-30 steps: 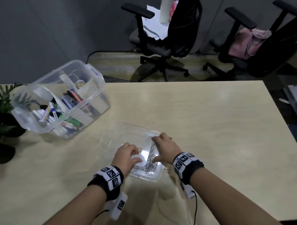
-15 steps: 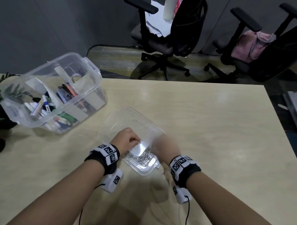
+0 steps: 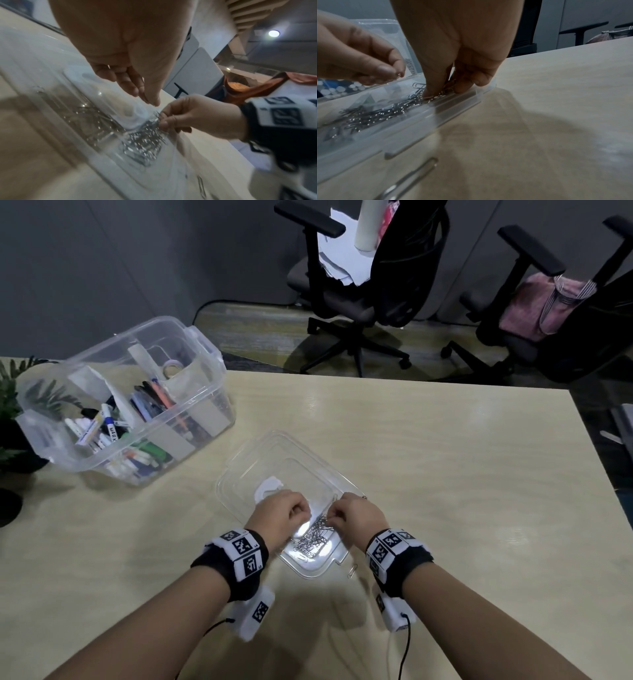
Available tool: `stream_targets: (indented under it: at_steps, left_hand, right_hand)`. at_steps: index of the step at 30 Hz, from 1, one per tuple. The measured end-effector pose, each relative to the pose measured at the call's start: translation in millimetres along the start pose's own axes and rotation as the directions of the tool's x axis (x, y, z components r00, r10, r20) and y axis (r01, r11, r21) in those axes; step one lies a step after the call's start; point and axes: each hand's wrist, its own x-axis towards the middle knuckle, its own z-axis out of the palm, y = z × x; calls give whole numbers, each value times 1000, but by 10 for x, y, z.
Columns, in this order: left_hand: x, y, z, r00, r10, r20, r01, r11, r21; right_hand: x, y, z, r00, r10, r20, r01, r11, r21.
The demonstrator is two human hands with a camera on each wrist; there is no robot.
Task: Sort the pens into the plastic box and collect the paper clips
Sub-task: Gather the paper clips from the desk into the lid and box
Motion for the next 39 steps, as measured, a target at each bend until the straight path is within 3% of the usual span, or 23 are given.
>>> stream_targets:
  at_steps: [3,6,10,17,23,28,33,39]
  left_hand:
    - [-170,56,129,998,-32,62,33,999,-5]
    - [-223,94,279,997,-17,72,-1,972,236]
    - [-218,194,361,1000,-11,1,9,873,487]
    - [-192,289,383,998,-52,-24,56,811,583]
    - [-211,282,370,997,-68,-36,77,844,531]
    - [-195,267,191,992,-75,-100,98,962,255]
    - [-164,353,-383,985,-100,-138,100,995,-11]
    - [-134,376,-1328,948,-37,-316,26,999,-39]
  right_hand:
    - [32,7,-65,1000,9,22,-10,1000,13]
    - [20,40,-128,1000,13,23,-14,999,47]
    - [-39,84,-217,1000,-3,11,3,998,62]
    - [-104,171,-347,999,-42,-30,45,994,99]
    - [-131,157,-427,995,-91,-47,96,991,98]
    - [-115,36,-552,986,-160,-49,164,982,98]
    - [-59,-270,-728,968,-232,-101,242,964,109]
    - [147,-831,-965,933,-326,-151,341,936,89]
